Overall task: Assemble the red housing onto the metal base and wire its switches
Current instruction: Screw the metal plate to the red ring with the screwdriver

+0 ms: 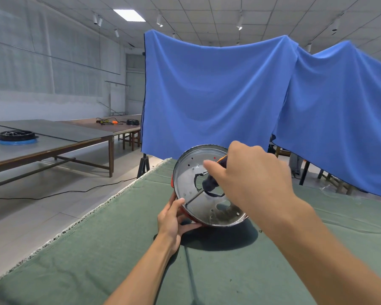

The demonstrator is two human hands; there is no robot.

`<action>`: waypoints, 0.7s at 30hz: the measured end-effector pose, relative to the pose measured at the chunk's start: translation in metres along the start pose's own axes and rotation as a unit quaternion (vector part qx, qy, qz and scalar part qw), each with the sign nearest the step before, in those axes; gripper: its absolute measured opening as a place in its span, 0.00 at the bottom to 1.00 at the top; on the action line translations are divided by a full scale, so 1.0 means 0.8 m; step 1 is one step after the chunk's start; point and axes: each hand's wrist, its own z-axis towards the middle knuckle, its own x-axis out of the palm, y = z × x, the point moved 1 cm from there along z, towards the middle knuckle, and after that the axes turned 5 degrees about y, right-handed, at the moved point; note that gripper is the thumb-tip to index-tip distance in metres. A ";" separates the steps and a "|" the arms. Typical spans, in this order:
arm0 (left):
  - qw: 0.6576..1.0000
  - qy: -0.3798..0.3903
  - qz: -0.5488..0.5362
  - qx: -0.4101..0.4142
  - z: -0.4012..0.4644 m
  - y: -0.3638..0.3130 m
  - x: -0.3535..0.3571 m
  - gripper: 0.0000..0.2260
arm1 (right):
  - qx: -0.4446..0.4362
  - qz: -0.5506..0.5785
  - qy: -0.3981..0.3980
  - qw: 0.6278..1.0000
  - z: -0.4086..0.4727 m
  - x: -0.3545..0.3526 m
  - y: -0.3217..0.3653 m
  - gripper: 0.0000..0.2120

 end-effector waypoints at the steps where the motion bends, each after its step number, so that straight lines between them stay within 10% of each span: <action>1: 1.000 -0.003 0.000 -0.001 0.000 0.000 0.000 0.15 | -0.004 0.018 0.022 1.000 0.000 0.000 -0.002 0.18; 21: 1.000 0.004 0.009 0.003 0.001 0.002 -0.003 0.17 | -0.013 0.024 -0.008 1.000 0.011 0.000 0.000 0.14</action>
